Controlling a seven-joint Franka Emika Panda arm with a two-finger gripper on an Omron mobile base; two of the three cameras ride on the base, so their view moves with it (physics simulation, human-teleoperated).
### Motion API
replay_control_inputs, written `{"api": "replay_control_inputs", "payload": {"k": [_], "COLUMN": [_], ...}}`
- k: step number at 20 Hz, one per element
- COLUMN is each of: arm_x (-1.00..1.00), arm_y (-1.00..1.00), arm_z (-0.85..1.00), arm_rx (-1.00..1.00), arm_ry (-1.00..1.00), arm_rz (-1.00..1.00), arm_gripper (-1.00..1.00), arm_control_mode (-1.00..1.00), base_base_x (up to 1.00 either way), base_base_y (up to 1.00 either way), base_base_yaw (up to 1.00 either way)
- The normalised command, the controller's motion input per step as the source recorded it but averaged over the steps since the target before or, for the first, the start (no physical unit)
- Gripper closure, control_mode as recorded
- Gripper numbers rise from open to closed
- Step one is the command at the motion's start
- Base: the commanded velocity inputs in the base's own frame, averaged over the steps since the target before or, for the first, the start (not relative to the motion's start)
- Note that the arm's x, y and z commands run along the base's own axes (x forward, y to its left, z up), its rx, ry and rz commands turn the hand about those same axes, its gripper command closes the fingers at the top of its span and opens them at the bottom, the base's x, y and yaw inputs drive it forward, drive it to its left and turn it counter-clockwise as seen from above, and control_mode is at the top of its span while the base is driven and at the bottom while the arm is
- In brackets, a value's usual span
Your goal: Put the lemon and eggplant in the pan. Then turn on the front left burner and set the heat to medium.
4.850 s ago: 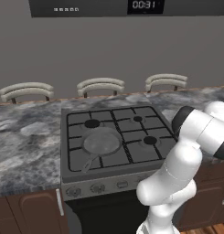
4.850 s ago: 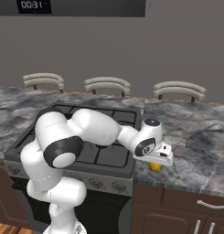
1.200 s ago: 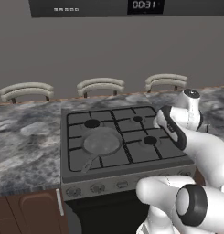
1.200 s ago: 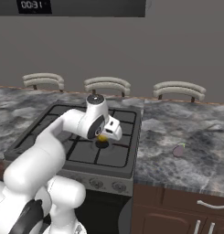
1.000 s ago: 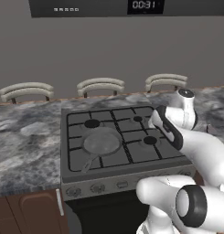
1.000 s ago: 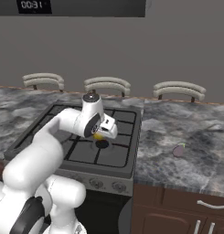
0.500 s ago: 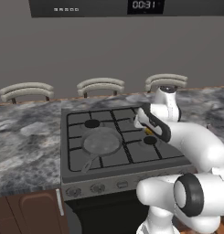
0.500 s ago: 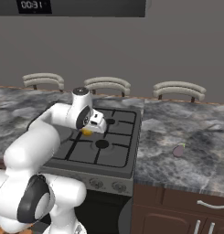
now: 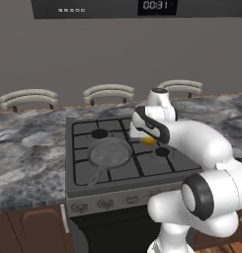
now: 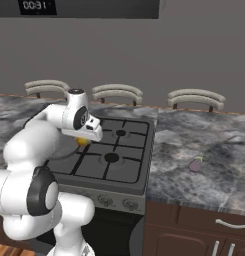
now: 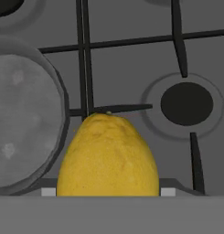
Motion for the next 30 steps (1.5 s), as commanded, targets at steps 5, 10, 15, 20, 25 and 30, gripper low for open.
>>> {"api": "replay_control_inputs", "payload": {"k": [5,10,15,20,25,30], "arm_x": [0.09,0.09,0.07,0.08,0.12,0.1], "arm_y": [0.4,0.45,0.51,0.51,0.49,0.42], "arm_z": [0.0,-0.11,-0.22,-0.18,-0.14,-0.19], "arm_rx": [0.0,0.0,0.0,0.0,0.0,0.0], "arm_ry": [0.03,0.05,0.04,0.02,0.05,0.08], "arm_rz": [0.0,0.0,0.0,0.0,0.0,0.0], "arm_gripper": [1.0,1.0,1.0,1.0,1.0,1.0], "arm_control_mode": [-1.0,-1.0,-1.0,-1.0,-1.0,-1.0], "base_base_x": [0.0,0.0,0.0,0.0,0.0,0.0], "base_base_y": [0.0,0.0,0.0,0.0,0.0,0.0], "base_base_yaw": [0.0,0.0,0.0,0.0,0.0,0.0]}}
